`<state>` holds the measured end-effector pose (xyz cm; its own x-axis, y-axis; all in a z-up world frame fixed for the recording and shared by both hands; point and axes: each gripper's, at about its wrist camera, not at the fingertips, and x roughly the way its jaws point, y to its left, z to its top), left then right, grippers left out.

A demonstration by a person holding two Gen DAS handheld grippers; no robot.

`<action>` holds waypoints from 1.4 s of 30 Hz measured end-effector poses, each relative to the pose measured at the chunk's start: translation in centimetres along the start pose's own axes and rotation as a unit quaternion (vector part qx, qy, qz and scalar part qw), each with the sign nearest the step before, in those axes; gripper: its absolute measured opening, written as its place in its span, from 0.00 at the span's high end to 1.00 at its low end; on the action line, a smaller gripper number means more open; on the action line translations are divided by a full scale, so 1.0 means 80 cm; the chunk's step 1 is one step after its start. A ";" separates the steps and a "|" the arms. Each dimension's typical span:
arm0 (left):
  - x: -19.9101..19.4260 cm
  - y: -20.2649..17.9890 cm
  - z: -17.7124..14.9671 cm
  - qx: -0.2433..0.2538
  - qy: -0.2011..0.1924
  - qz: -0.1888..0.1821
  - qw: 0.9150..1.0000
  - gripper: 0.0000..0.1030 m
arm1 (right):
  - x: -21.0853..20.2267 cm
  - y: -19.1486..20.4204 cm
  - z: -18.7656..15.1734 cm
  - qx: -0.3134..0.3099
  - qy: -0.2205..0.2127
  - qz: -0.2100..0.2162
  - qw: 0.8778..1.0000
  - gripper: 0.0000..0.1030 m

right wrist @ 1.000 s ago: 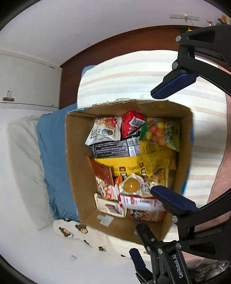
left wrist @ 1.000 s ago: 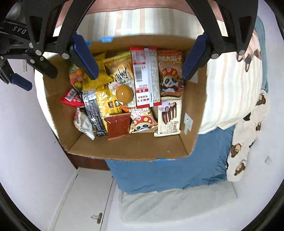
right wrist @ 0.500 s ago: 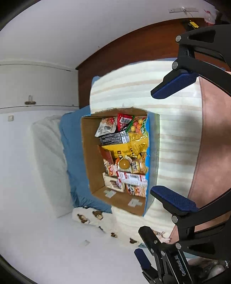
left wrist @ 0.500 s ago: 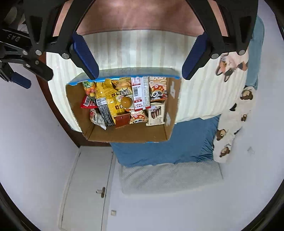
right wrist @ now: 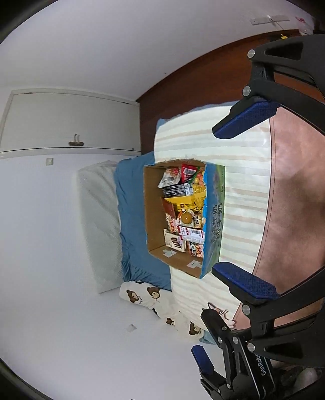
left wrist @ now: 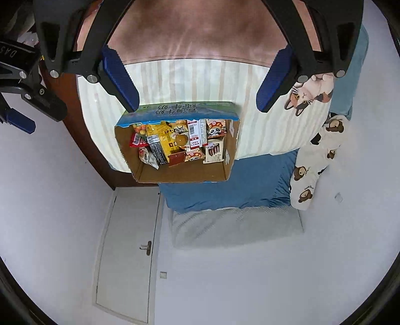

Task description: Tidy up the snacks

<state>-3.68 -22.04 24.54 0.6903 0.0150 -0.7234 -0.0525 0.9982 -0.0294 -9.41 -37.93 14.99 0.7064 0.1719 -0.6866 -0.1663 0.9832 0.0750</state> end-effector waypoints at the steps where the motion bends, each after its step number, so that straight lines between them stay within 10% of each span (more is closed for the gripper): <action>1: -0.005 0.001 0.000 0.000 -0.002 0.002 1.000 0.07 | -0.006 0.000 0.000 0.000 -0.003 0.000 1.000 0.02; 42: 0.118 -0.004 0.045 -0.008 0.026 0.045 0.999 0.00 | 0.126 -0.035 0.053 0.014 0.013 -0.069 0.997 0.00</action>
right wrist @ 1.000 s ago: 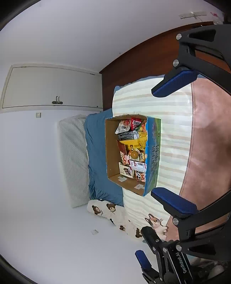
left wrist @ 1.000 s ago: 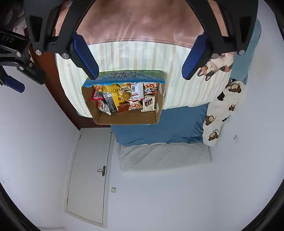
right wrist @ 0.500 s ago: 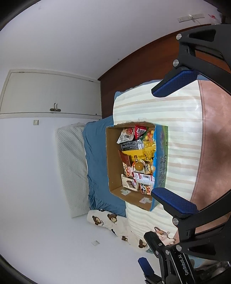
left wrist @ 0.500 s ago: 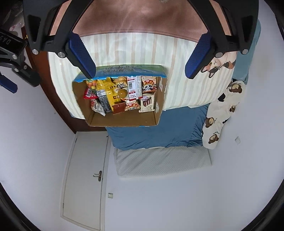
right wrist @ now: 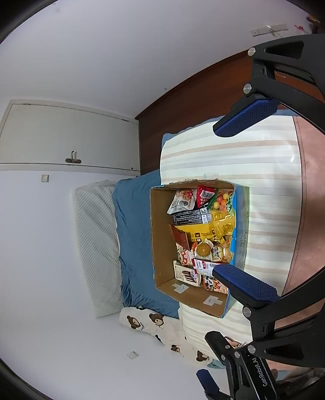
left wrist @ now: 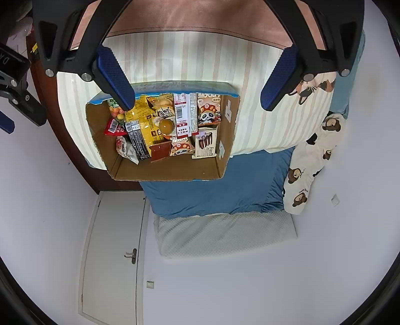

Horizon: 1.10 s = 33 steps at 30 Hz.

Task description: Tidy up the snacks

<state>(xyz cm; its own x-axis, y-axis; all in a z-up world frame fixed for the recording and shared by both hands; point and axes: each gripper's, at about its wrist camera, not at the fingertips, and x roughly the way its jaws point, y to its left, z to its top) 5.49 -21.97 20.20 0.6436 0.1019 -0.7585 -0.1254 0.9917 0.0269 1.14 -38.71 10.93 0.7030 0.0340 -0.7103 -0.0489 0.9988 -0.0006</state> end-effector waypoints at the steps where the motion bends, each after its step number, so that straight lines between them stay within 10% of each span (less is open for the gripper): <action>1: 0.004 -0.001 0.001 -0.001 0.004 0.000 1.000 0.00 | 0.004 -0.001 0.000 0.000 0.002 -0.001 1.000 0.00; 33: 0.023 -0.009 0.000 0.001 0.023 -0.002 1.000 0.00 | 0.025 -0.004 -0.014 -0.004 0.021 -0.016 1.000 0.00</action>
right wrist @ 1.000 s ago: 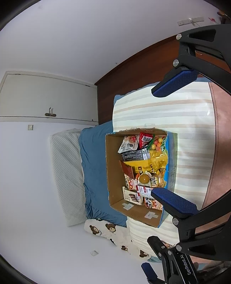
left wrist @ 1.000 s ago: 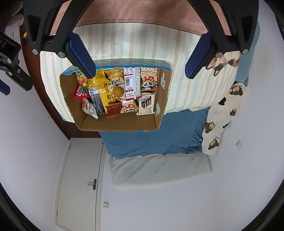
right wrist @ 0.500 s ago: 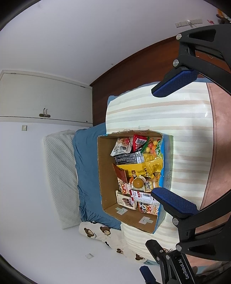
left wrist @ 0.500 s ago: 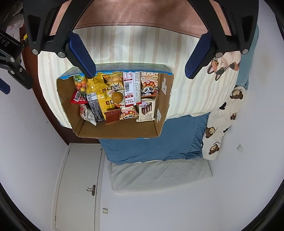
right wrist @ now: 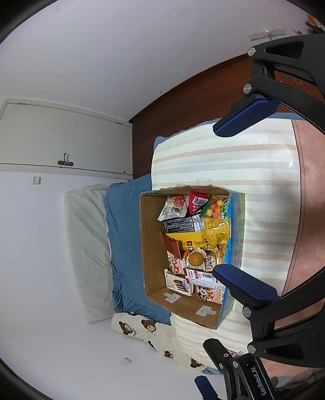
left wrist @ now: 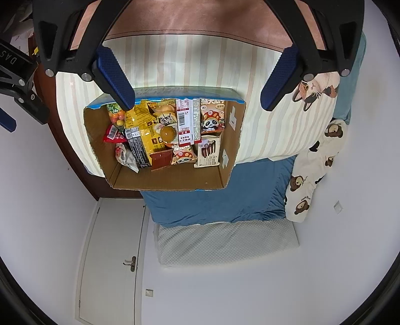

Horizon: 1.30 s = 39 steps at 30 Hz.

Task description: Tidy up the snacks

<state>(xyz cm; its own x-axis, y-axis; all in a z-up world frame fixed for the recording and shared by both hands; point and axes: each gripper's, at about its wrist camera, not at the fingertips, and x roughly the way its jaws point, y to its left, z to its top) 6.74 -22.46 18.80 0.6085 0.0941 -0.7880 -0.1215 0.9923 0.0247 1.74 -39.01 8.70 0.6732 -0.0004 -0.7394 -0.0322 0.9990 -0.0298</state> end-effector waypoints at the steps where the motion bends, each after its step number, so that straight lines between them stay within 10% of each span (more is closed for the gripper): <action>1: 0.000 0.000 0.000 0.000 -0.001 0.000 1.000 0.00 | 0.000 0.000 0.000 0.000 -0.001 0.000 1.000 0.00; 39: -0.024 -0.001 -0.001 -0.001 -0.021 0.004 1.000 0.00 | -0.021 -0.005 0.000 0.008 -0.011 0.009 1.000 0.00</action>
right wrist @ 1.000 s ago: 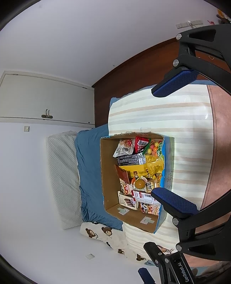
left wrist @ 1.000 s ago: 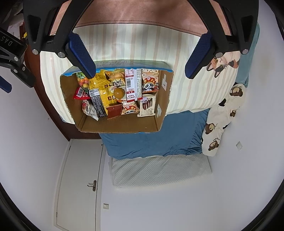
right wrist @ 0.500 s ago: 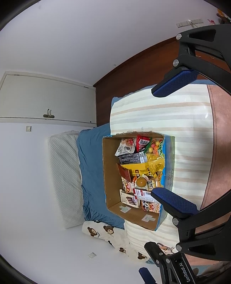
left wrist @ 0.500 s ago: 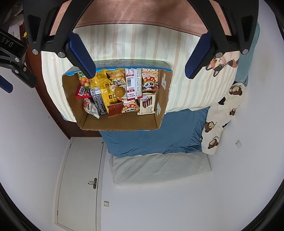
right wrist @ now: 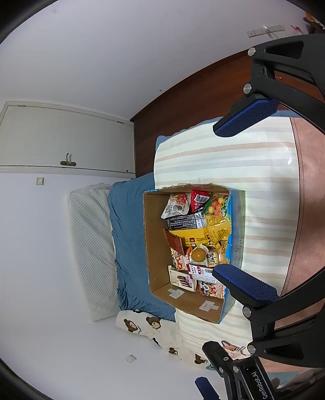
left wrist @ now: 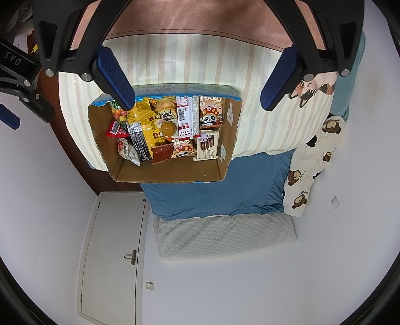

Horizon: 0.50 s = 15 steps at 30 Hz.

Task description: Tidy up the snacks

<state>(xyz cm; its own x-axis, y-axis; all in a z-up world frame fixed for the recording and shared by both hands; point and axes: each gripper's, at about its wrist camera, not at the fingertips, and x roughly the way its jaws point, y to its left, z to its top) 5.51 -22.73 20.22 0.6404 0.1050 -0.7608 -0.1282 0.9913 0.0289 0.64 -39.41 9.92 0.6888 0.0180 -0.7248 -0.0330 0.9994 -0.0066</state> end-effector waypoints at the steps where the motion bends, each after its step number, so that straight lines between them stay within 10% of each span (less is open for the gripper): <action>1: 0.000 0.000 0.000 0.000 0.000 0.000 1.000 0.00 | 0.000 0.000 0.000 0.001 0.000 0.000 1.000 0.00; 15: -0.004 -0.002 0.002 -0.002 -0.002 -0.002 1.000 0.00 | -0.003 0.000 0.000 0.003 0.000 0.006 1.000 0.00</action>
<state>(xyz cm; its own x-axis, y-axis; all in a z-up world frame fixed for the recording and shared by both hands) 5.46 -22.88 20.58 0.6446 0.1011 -0.7578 -0.1278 0.9915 0.0236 0.48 -39.42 10.09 0.6877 0.0293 -0.7254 -0.0361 0.9993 0.0062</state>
